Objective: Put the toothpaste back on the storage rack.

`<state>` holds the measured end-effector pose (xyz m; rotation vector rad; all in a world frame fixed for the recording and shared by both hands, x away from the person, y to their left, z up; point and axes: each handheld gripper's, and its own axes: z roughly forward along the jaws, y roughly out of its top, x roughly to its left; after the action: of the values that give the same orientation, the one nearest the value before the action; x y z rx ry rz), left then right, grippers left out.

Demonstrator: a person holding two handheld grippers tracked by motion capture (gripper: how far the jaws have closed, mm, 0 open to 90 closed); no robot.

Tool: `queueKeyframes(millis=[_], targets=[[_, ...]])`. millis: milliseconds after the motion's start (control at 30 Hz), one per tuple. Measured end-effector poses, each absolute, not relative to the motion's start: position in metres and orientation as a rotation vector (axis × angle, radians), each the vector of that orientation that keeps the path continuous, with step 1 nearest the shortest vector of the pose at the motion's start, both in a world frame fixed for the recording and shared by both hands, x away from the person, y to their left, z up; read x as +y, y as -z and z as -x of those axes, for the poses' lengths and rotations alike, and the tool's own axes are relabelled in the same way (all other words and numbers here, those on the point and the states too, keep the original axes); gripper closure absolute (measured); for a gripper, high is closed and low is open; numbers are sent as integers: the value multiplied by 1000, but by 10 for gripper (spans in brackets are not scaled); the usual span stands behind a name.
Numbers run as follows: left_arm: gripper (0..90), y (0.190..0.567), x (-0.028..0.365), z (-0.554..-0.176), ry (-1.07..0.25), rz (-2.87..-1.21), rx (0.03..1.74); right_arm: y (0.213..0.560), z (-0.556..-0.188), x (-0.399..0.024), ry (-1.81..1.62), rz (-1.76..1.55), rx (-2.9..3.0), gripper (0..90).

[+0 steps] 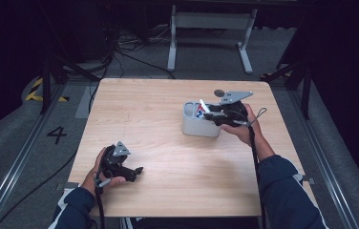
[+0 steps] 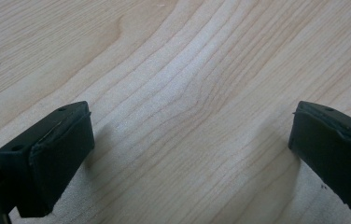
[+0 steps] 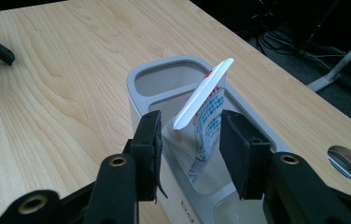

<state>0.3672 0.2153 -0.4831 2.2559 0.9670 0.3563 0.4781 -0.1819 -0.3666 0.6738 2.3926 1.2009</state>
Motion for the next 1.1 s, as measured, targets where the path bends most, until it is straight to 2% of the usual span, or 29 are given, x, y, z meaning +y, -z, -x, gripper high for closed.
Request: queueKeyframes(millis=[267,500,733,967,1100], targets=[[5,484,215,-367,-360,-2251,966,363,-472,-187,-1187,-666,2395,573],[5,483,215,-367,-359,-2251,967,359,-460,-192,-1142,-669,2401,453],[5,484,215,-367,-360,-2250,966,356,-449,-197,-1098,-667,2402,396],[5,483,215,-367,-359,-2250,967,357,-436,-204,-1023,-654,2403,294],[5,483,215,-367,-360,-2250,966,357,-431,-208,-993,-640,2403,290]])
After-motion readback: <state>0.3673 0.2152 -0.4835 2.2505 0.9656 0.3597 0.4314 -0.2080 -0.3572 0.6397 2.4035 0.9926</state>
